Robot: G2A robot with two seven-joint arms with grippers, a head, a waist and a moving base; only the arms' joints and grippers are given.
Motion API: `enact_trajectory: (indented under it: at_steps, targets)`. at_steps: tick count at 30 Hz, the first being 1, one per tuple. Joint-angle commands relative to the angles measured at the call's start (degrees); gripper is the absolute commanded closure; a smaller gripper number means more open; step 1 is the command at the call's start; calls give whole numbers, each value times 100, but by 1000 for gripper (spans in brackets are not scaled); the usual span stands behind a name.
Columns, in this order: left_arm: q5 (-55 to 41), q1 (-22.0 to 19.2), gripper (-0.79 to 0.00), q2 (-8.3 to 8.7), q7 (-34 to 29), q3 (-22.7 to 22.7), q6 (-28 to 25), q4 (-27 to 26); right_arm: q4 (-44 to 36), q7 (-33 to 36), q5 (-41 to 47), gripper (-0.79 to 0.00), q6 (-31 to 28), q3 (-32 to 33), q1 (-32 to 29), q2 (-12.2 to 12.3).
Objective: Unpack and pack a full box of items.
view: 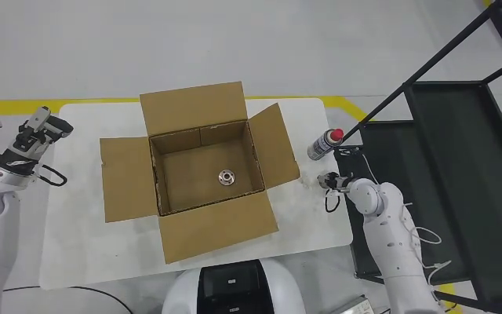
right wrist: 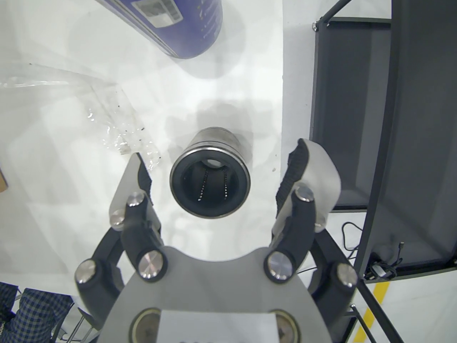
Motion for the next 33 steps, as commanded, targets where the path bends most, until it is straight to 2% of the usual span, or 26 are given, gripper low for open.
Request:
enact_trajectory:
  at_steps: [1,7,12,17,25,29,33]
  targets:
    - [0,0,-785,0,0,0,0,0,-15,-8,69,0,-37,1,-22,6]
    - [0,0,-785,0,0,0,0,0,-183,-4,210,0,-95,-16,-122,26]
    - [0,0,-785,0,0,0,0,0,-742,47,351,0,-146,141,-424,64]
    - [0,0,-785,0,0,0,0,0,-1840,413,567,0,-169,445,-1024,114]
    - [0,0,-785,0,0,0,0,0,-4022,1656,1737,0,-627,917,-1955,193]
    - [0,0,-785,0,0,0,0,0,-4911,1895,2023,0,-729,1083,-2116,234]
    - [0,0,-785,0,0,0,0,0,-5417,1950,2204,0,-817,959,-1899,274]
